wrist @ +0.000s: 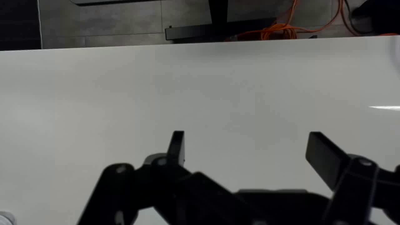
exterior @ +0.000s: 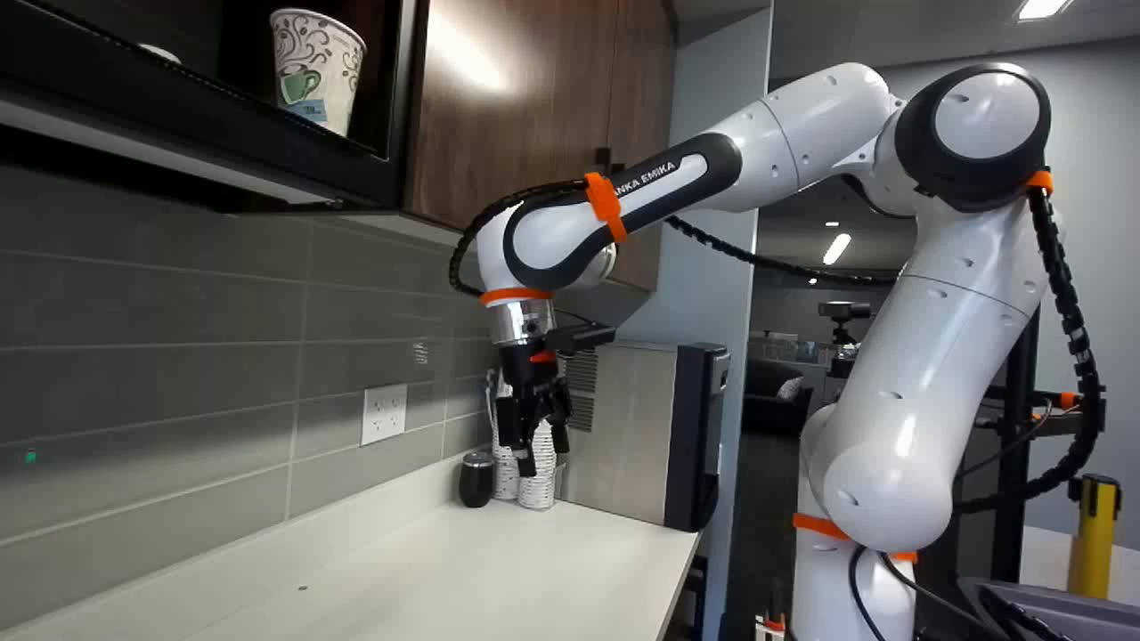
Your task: Remove the paper cup from the cabinet and put it on the counter
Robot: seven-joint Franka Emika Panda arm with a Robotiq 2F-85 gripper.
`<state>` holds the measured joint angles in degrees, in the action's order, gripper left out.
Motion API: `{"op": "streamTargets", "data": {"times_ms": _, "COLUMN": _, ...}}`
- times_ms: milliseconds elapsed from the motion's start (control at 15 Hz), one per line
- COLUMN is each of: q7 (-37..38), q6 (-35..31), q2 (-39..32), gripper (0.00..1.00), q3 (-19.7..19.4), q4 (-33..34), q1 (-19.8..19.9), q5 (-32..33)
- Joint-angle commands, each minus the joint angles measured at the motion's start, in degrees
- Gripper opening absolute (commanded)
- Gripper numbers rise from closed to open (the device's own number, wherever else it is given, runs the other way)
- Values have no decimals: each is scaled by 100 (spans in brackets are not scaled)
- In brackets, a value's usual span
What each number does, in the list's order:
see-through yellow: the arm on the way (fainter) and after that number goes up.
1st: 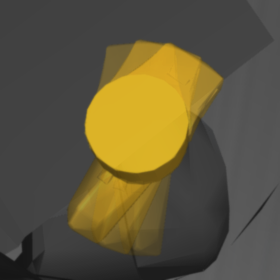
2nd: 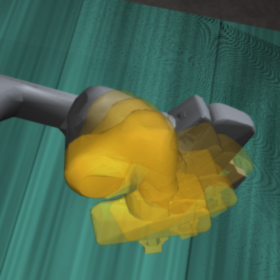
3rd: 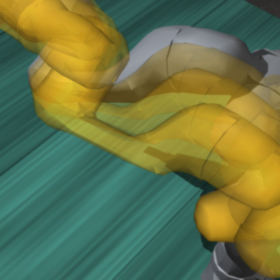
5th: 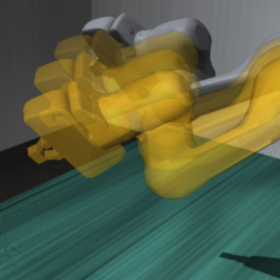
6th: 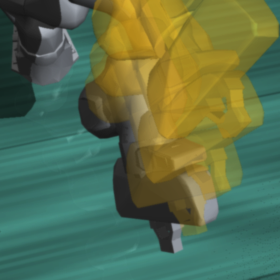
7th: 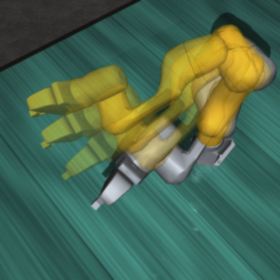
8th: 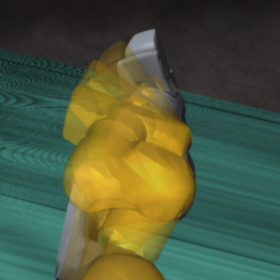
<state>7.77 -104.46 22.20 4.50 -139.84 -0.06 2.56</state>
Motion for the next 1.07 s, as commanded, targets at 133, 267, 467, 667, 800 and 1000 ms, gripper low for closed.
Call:
{"op": "streamTargets", "data": {"times_ms": 133, "q7": 12, "q6": 8, "q2": -3, "gripper": 100, "q3": -37, "q4": 9, "q1": -41, "q5": 12}}
{"op": "streamTargets", "data": {"times_ms": 267, "q7": 12, "q6": 8, "q2": -3, "gripper": 100, "q3": -37, "q4": 9, "q1": -41, "q5": 12}}
{"op": "streamTargets", "data": {"times_ms": 467, "q7": 12, "q6": 7, "q2": -3, "gripper": 100, "q3": -37, "q4": 9, "q1": -41, "q5": 12}}
{"op": "streamTargets", "data": {"times_ms": 667, "q7": -27, "q6": -60, "q2": 245, "gripper": 100, "q3": 28, "q4": -217, "q1": -122, "q5": 32}}
{"op": "streamTargets", "data": {"times_ms": 800, "q7": -63, "q6": -115, "q2": 580, "gripper": 100, "q3": 116, "q4": -482, "q1": -245, "q5": 54}}
{"op": "streamTargets", "data": {"times_ms": 1000, "q7": -105, "q6": -77, "q2": 1257, "gripper": 100, "q3": 308, "q4": -882, "q1": -498, "q5": 37}}
